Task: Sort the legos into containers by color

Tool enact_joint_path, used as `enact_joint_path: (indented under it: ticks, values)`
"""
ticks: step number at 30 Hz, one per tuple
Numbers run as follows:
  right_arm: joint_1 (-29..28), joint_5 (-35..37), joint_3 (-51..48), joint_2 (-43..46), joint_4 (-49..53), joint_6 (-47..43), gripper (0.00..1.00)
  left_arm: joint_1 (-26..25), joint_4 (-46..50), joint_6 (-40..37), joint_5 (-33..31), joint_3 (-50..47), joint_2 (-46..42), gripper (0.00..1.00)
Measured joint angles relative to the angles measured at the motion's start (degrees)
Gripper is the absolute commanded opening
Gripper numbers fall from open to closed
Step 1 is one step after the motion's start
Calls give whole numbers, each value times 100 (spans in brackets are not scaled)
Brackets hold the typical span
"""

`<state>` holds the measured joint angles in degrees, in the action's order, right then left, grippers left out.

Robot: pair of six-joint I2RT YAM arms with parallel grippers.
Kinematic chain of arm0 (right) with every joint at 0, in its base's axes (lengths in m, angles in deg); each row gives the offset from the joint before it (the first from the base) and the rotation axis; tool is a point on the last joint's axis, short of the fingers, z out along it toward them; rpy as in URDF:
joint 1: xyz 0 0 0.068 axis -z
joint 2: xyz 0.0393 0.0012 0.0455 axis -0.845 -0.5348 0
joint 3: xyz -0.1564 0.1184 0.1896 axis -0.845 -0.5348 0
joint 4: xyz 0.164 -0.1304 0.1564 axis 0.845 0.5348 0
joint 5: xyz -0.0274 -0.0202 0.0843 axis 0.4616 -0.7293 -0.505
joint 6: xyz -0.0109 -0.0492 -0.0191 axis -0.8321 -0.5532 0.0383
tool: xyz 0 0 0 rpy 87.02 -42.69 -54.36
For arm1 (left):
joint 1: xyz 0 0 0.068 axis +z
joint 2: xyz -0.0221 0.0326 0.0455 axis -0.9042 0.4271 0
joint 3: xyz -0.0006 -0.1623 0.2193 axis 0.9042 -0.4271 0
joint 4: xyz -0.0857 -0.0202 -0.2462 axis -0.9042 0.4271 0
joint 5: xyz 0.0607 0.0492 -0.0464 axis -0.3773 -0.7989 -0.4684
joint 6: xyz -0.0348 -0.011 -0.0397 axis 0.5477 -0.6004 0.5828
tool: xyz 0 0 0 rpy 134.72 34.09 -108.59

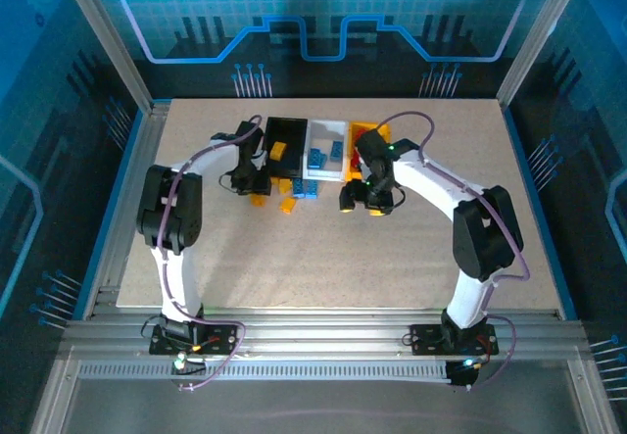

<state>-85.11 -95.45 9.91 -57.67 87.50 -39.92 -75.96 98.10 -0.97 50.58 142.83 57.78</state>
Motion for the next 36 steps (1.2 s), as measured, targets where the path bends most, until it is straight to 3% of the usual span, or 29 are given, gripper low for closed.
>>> enact_joint_path:
  ticks: [5, 10, 21, 26, 32, 36]
  values:
    - [-114, -2, 0, -83, -26, 0, 74, 0, 160, 210, 229, 28, -599, 34]
    - [-127, 4, 26, -85, -33, -20, 74, 0, 260, 437, 398, 997, -616, 34]
    - [-101, 201, -20, 212, 72, -177, 74, -2, 87, 1025, 557, 2876, 925, 38]
    - [44, 225, -369, 621, 79, -219, 74, -7, 197, 1104, 553, 3226, 1495, 44]
    - [190, 243, -544, 673, 74, -251, 74, -61, 258, 1226, 553, 3425, 1589, 62]
    - [192, 238, -544, 673, 66, -273, 74, -127, 306, 1270, 553, 3412, 1576, 64]
